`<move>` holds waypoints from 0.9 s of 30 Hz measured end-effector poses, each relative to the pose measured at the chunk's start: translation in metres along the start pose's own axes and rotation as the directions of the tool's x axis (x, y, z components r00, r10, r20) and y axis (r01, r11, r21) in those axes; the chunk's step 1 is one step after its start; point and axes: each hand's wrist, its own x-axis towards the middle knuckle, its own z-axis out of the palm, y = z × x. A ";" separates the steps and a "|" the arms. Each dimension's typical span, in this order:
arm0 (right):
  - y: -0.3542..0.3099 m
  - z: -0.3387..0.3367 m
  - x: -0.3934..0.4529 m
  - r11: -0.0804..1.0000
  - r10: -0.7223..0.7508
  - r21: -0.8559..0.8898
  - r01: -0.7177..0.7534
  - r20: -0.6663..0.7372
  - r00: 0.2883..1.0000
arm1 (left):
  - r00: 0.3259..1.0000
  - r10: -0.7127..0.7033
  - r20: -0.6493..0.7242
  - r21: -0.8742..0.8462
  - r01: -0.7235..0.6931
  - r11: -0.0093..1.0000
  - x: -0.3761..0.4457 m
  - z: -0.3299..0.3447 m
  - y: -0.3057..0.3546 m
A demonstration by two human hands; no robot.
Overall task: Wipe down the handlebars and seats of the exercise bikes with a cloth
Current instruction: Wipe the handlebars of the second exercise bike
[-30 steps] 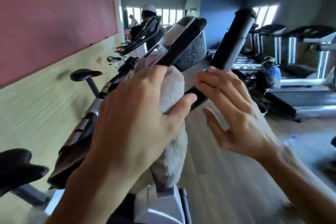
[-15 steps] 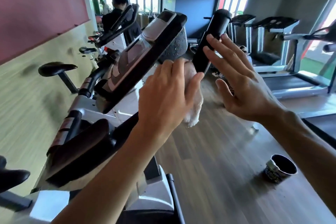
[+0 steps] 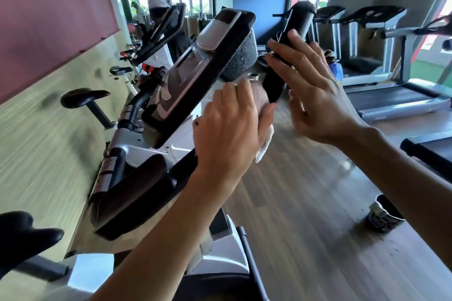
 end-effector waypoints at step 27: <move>0.013 0.000 0.004 0.994 -0.087 0.073 0.086 0.009 0.996 | 0.992 -0.124 -0.014 0.090 0.125 0.988 0.015 0.002 0.024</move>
